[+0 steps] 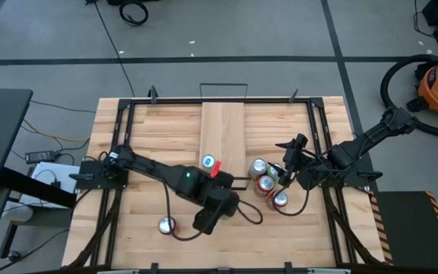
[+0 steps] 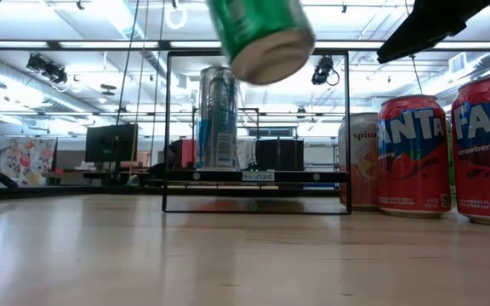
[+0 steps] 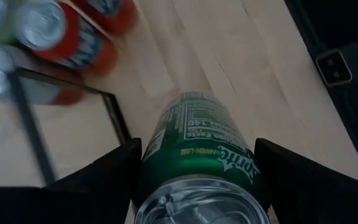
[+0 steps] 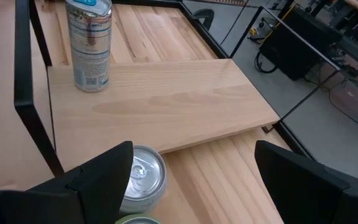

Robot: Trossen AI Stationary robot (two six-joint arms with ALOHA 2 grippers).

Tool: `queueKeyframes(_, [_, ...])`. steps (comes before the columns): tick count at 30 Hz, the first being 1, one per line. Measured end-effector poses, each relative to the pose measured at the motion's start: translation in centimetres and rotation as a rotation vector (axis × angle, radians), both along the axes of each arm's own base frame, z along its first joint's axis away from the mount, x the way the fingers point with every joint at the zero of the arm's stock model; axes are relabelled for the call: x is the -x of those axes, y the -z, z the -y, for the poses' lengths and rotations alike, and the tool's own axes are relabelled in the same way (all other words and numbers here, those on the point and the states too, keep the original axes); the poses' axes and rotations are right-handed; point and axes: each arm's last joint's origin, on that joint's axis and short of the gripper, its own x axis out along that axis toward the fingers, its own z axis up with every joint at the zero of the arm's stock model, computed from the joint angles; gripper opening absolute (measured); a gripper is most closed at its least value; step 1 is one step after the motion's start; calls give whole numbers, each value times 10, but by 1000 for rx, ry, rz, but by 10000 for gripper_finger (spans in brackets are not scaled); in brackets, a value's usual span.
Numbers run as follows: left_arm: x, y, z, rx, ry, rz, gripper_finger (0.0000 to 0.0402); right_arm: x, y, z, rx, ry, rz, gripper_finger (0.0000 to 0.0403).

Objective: Place canned beverage on shelf
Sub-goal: Put the green soda can on the shelf

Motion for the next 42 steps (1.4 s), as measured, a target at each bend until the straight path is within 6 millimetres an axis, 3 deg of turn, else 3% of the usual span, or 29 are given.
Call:
queueKeyframes(16, [-7,-47,-46,-34,25,163,299,2,15,1,-55,21,-5,348])
queueKeyframes(32, [-6,-69,-92,-76,-15,260,299,2,14,0,-66,22,5,348])
queueKeyframes(42, [-4,-63,-135,-130,-73,168,299,2,14,-3,-65,4,7,348])
